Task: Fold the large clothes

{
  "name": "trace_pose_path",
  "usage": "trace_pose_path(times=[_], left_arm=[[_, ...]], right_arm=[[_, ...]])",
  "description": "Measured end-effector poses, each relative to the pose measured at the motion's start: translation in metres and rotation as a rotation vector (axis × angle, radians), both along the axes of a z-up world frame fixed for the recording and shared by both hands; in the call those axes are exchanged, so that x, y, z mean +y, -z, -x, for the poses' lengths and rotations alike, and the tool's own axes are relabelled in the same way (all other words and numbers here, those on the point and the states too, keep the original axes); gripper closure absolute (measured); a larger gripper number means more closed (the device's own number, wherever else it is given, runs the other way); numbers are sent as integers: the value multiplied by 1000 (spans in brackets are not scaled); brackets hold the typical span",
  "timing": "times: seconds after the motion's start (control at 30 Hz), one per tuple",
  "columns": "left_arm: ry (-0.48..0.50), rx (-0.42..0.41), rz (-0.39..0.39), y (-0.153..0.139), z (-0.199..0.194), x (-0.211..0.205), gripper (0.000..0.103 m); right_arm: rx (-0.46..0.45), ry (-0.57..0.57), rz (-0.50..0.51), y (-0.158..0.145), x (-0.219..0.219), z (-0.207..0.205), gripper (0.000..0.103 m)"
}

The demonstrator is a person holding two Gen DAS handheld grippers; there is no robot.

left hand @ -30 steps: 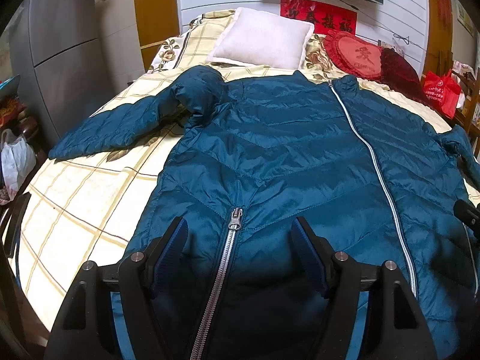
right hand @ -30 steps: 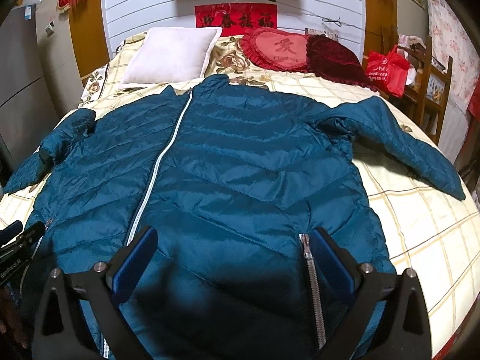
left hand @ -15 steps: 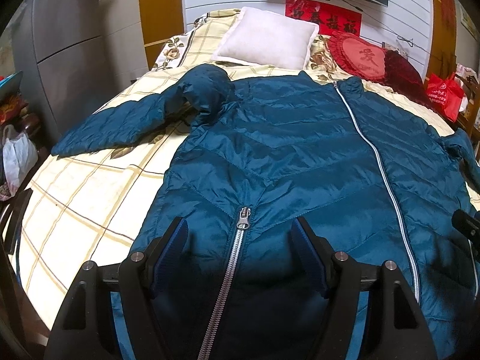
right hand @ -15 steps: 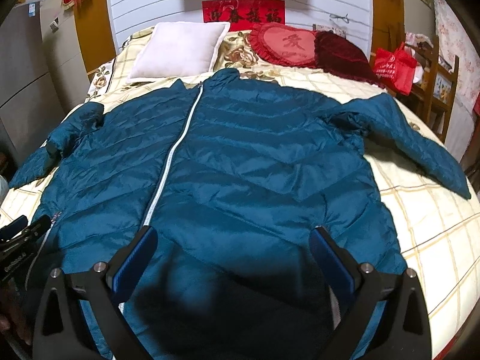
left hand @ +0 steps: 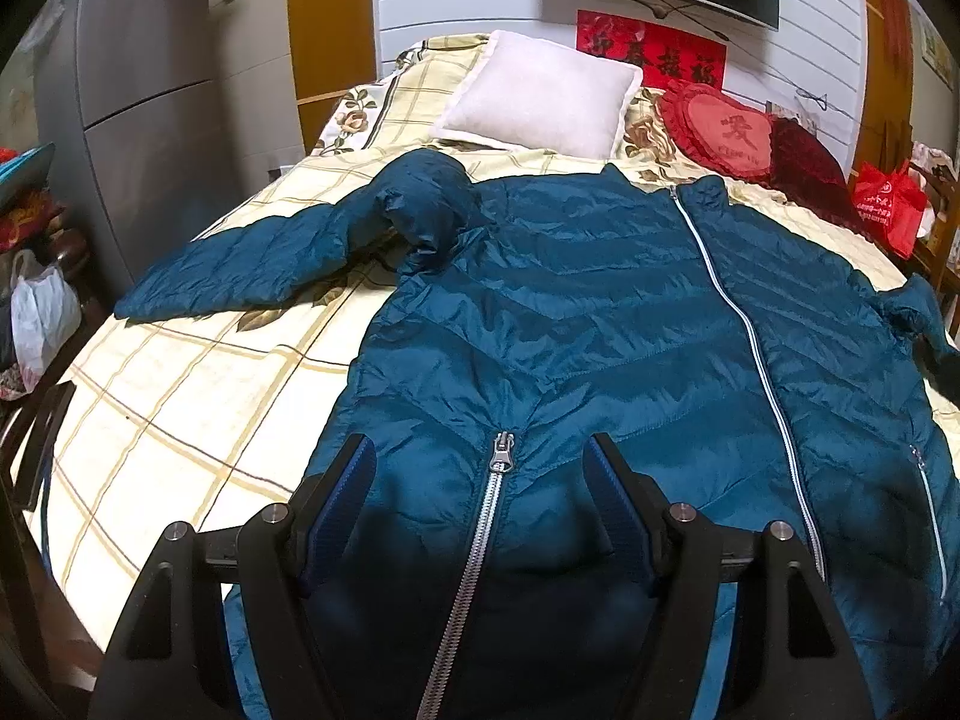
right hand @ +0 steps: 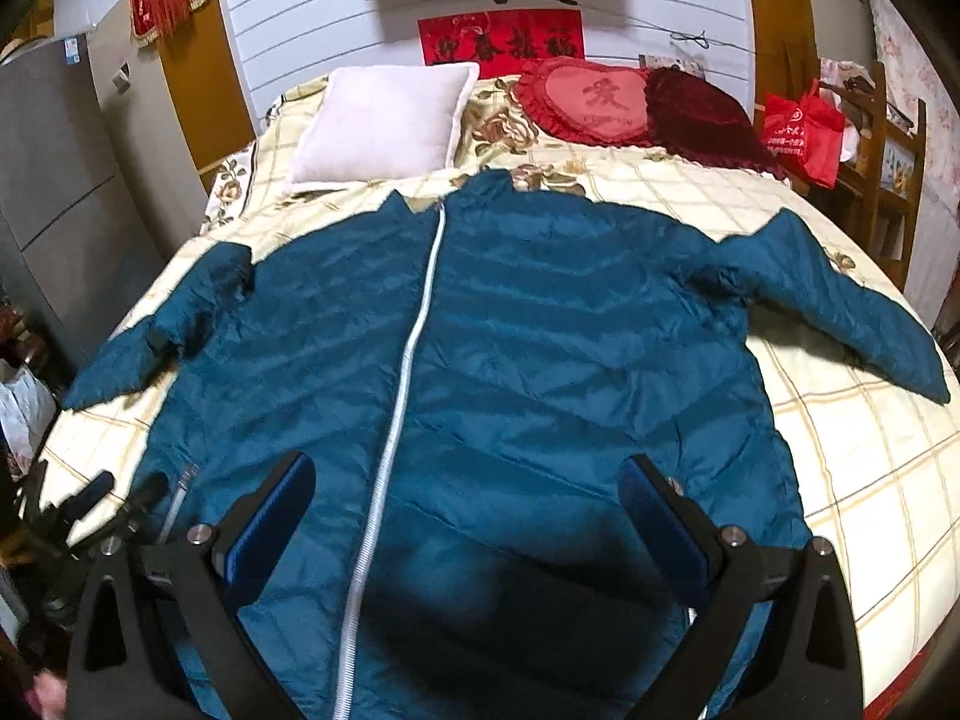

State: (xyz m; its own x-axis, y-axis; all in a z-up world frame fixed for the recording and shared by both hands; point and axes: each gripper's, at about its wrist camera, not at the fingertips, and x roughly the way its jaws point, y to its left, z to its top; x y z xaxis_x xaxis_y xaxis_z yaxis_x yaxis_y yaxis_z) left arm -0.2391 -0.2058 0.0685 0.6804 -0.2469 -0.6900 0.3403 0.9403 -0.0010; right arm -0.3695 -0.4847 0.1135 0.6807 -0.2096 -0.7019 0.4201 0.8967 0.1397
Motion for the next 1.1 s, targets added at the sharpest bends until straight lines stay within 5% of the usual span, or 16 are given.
trace_pose_path(times=[0.43,1.1], left_arm=[[0,-2,3,-3,0,1,49],[-43,-27,-14,-39,-21,7,49]], right_arm=[[13,-48,112,-17,18,-15,0],[-2,-116,110,-7,19,-36,0]])
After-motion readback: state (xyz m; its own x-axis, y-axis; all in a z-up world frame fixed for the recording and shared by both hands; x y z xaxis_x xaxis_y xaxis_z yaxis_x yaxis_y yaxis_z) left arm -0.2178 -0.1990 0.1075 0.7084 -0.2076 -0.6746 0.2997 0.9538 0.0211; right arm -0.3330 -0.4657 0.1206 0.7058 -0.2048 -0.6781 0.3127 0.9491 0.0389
